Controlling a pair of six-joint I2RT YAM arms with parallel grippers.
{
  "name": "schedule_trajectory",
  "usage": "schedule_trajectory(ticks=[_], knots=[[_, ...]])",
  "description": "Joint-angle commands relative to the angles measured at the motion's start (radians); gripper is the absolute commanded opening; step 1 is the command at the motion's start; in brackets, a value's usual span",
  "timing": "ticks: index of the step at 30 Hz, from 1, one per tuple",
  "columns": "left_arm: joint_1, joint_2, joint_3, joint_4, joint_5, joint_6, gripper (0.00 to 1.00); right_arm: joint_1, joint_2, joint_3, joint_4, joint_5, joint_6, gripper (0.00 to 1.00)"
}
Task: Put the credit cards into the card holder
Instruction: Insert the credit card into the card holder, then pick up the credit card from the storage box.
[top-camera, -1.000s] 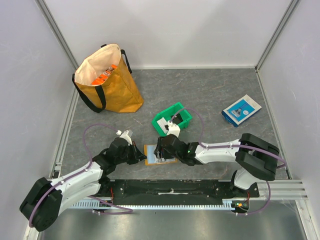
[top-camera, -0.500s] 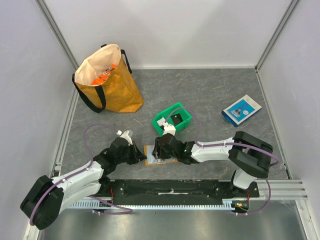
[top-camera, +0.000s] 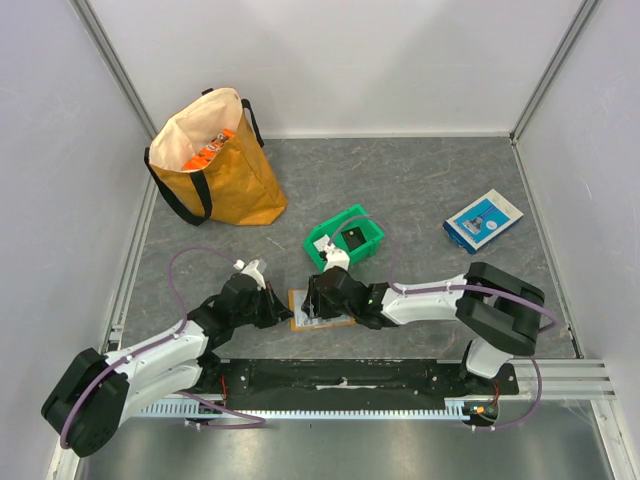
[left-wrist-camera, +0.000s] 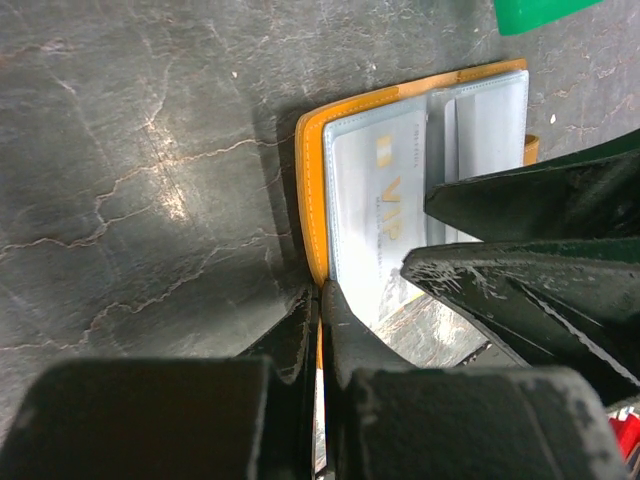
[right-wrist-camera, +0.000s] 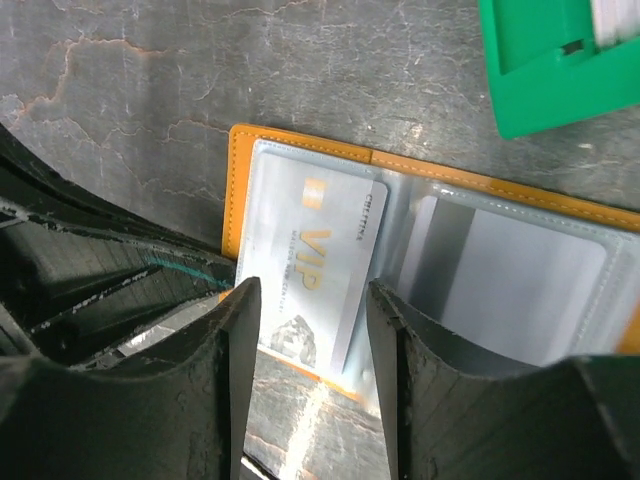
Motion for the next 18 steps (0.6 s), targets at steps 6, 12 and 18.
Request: schedule_trajectory(ticks=[6,12,18], knots=[[0.001,-0.013,0.038,0.0,-0.024,0.023,0.02,-0.102,-0.279,0.088,-0.248,0.143,-0.145,0.69],[0.001,-0.013,0.044,0.001,-0.035,0.055,0.02,-0.283,-0.227,0.275,-0.377,-0.001,-0.279,0.8],[0.001,0.009,0.045,0.014,-0.044,0.08,0.02,-0.445,-0.023,0.415,-0.367,-0.261,-0.421,0.82]])
